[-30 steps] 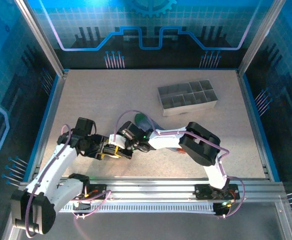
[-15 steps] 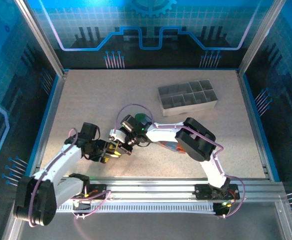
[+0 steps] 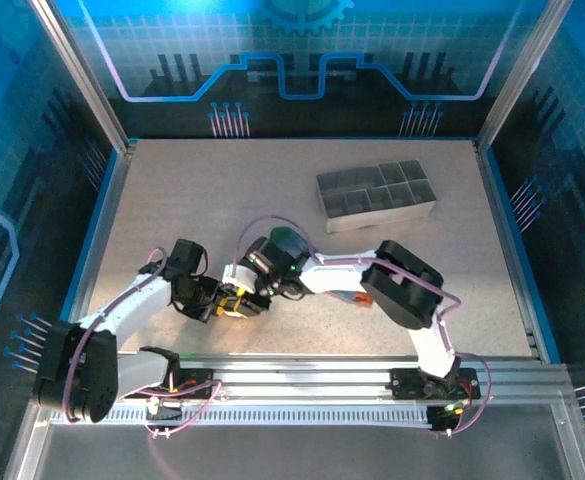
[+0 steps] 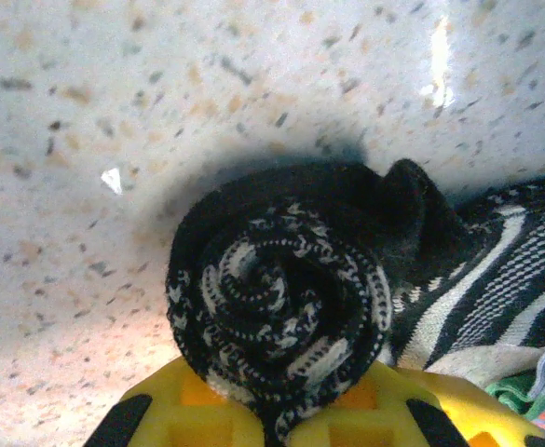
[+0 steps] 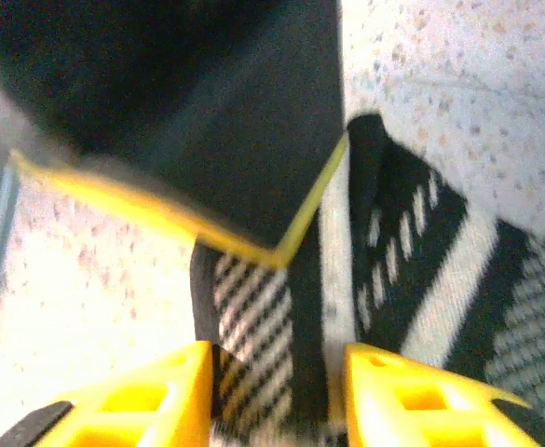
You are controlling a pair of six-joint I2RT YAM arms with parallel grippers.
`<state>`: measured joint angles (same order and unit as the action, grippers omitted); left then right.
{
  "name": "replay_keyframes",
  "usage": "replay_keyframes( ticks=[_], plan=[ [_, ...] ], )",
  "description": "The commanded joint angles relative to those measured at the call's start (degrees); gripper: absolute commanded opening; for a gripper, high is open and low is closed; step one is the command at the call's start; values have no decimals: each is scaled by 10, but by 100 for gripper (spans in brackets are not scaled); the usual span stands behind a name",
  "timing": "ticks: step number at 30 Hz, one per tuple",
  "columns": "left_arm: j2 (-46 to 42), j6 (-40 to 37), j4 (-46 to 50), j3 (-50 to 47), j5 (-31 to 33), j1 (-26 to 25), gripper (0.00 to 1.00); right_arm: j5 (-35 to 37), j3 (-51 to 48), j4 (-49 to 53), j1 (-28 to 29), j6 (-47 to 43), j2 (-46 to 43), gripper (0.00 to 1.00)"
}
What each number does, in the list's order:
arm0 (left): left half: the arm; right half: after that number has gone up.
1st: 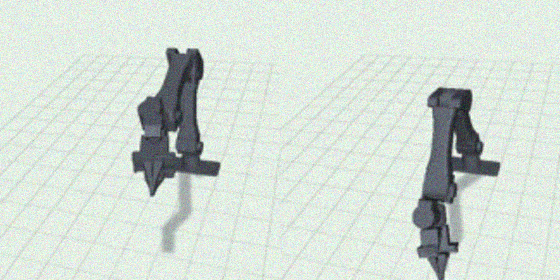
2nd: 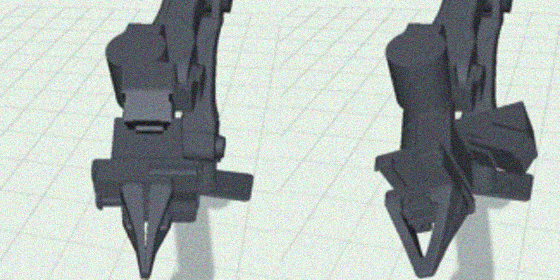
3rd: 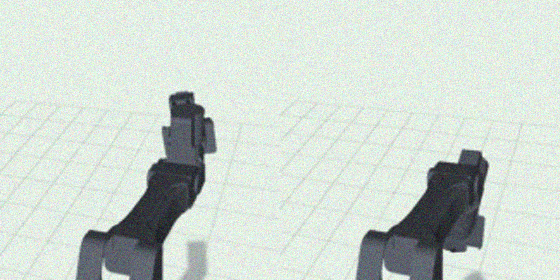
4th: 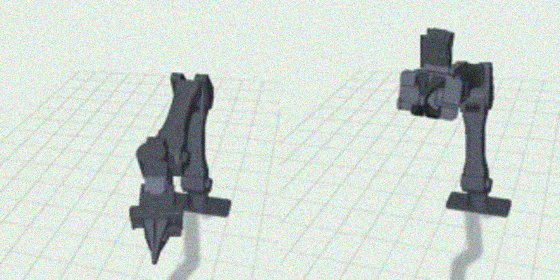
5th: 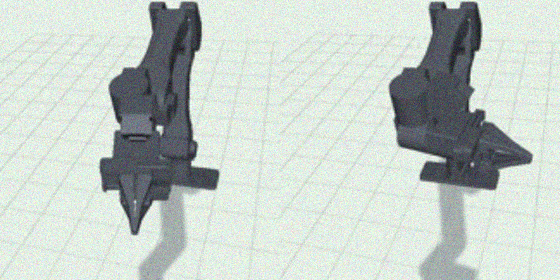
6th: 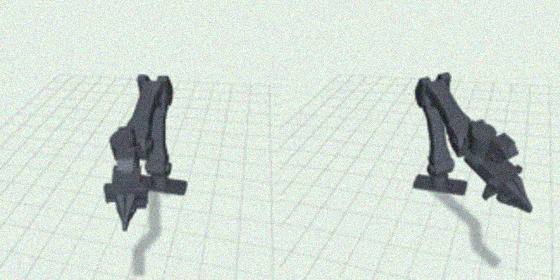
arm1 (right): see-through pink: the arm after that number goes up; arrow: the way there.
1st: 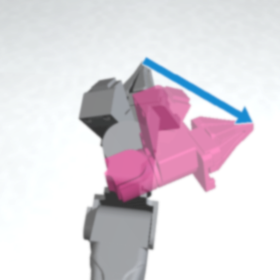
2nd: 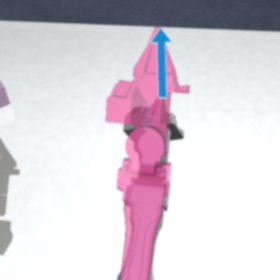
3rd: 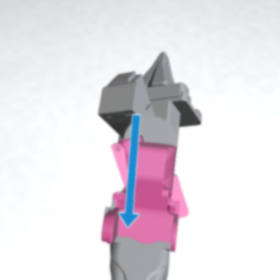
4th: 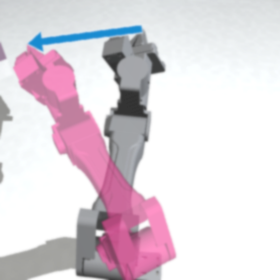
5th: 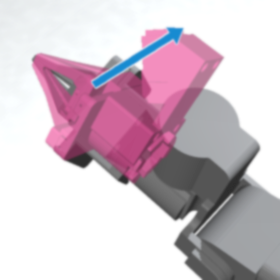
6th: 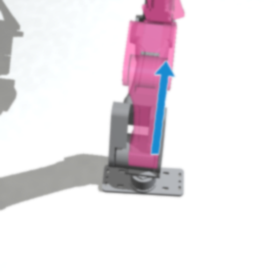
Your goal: Roll the socks
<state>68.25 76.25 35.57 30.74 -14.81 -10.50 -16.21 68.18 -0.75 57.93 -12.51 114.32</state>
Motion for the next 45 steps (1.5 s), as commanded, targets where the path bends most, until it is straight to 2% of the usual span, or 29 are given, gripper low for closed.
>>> replay_keyframes(
  ticks=[1,3,6,9,17,21,27,29,30,32,33,34,36,38,40,45],
  plan=[
    [15,42,150,-16,50,-10,0,195,-101,-121,42,-81,-80,58],
    [25,48,156,-2,54,-12,0,255,-128,-162,71,-106,-104,61],
    [62,44,160,23,52,-12,0,321,-135,-169,113,-145,-104,61],
    [95,38,165,44,51,-13,0,358,-130,-181,143,-180,-83,63],
    [142,29,158,76,45,-13,0,370,-71,-152,156,-189,-16,55],
    [145,25,160,83,42,-13,0,385,-43,-135,149,-181,13,45],
    [127,25,165,85,35,-11,0,378,-6,-56,134,-133,38,11],
    [99,30,168,89,37,-10,12,358,-5,-26,126,-107,39,3],
    [79,37,174,93,42,-9,24,342,-8,-12,120,-89,37,0],
    [36,48,182,98,51,-3,53,297,-19,8,105,-57,33,0],
    [17,51,182,99,52,4,64,276,-25,16,98,-41,32,0],
    [2,51,181,98,51,13,70,250,-32,21,90,-29,30,0],
    [-22,43,179,98,50,29,78,204,-47,23,76,-10,28,0],
    [-41,26,168,99,51,42,80,149,-56,28,61,7,30,0],
    [-55,7,153,99,48,47,80,108,-65,29,45,27,33,0],
    [-77,-40,123,86,37,46,71,20,-75,22,3,82,45,0]
  ],
)
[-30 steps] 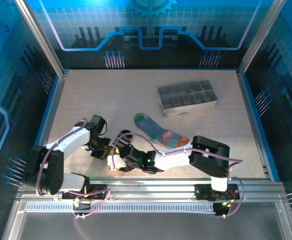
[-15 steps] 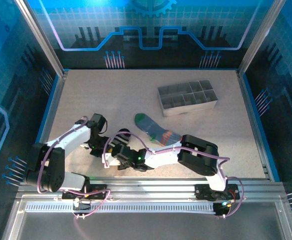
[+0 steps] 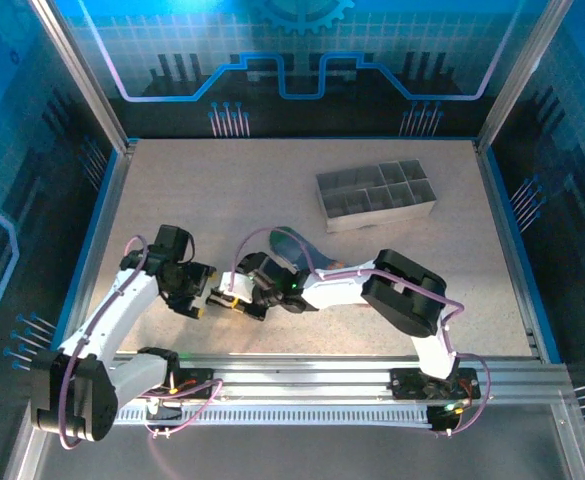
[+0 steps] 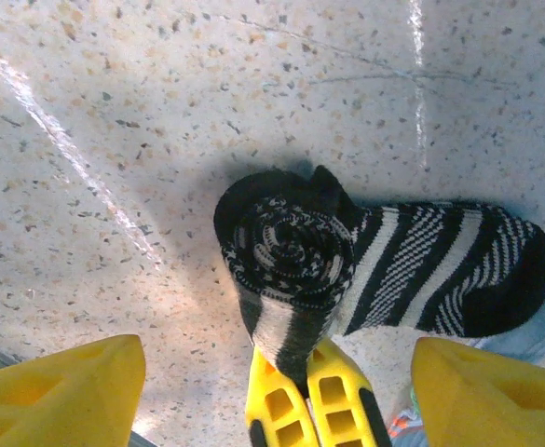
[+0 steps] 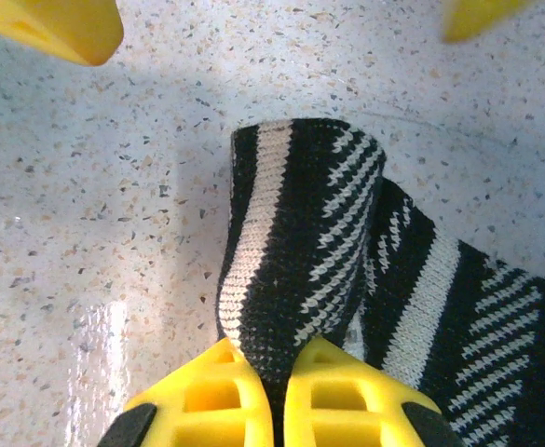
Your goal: Roll the socks
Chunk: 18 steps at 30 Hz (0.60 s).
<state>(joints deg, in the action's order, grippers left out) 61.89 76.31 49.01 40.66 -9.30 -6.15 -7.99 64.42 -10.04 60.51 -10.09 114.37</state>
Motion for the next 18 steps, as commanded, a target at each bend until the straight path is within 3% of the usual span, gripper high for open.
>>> replay_keyframes(
  ticks=[1,5,14,18],
  plan=[
    [-17,-42,-26,-23,-27,2,69,-78,-38,113,-30,65,48,0],
    [-13,-39,-97,-62,-55,-14,61,-144,-38,104,-59,103,68,0],
    [67,-43,-171,-71,-41,-58,61,-197,0,144,-83,127,110,0],
    [126,-72,-186,-85,-29,-62,46,-189,4,147,-86,132,114,0]
  ],
)
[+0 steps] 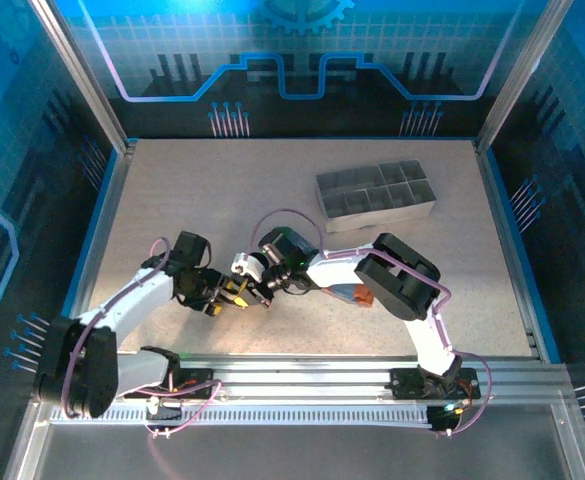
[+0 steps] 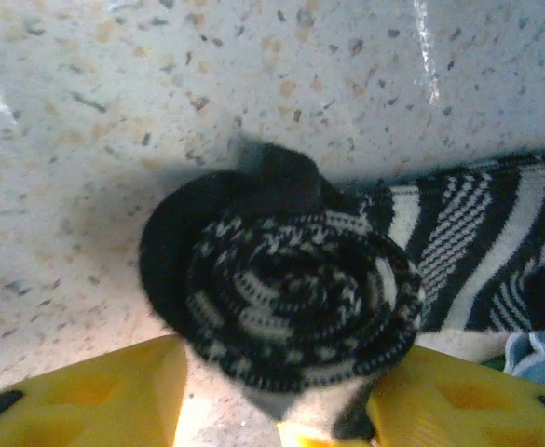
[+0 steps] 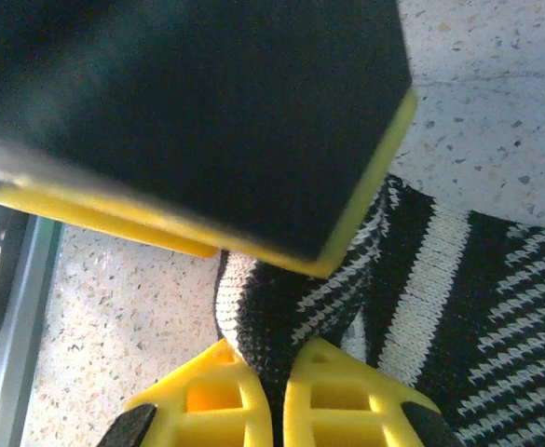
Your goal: Roll the socks
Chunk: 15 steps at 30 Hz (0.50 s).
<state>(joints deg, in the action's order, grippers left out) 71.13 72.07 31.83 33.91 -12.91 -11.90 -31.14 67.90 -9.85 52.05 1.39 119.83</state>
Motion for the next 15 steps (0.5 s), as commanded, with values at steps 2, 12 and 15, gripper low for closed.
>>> replay_keyframes(
  ticks=[2,12,15],
  plan=[
    [62,-44,-10,-26,15,-5,34,48,-27,149,-2,12,59,0],
    [16,-13,188,-38,46,-5,0,105,119,266,1,-135,96,5],
    [-30,23,228,-46,54,-5,0,132,126,246,13,-185,63,23]
  ],
)
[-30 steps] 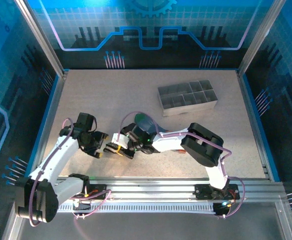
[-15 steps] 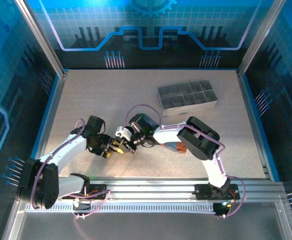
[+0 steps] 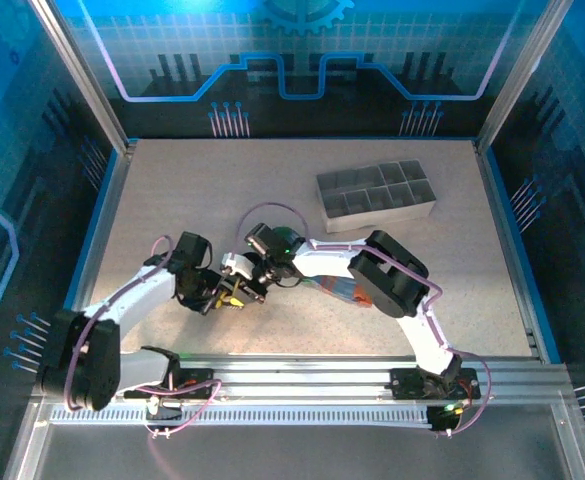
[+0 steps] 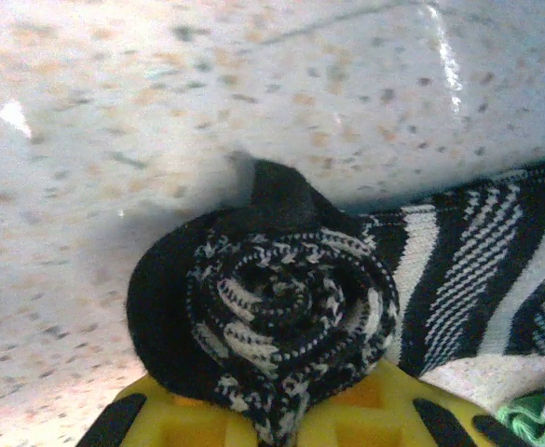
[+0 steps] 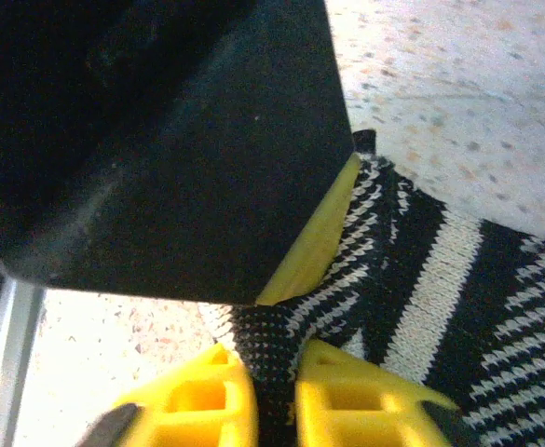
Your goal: Roll the socks
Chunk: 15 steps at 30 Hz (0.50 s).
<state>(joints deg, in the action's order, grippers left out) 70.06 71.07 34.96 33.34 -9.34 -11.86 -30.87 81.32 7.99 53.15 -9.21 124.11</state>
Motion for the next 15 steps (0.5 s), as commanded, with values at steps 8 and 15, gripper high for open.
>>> replay_keyframes(
  ticks=[8,15],
  plan=[
    [85,53,201,19,29,-6,0,306,-226,-206,68,-76,-186,56],
    [179,26,210,92,31,-6,0,451,-265,-251,167,-86,-193,58]
  ],
)
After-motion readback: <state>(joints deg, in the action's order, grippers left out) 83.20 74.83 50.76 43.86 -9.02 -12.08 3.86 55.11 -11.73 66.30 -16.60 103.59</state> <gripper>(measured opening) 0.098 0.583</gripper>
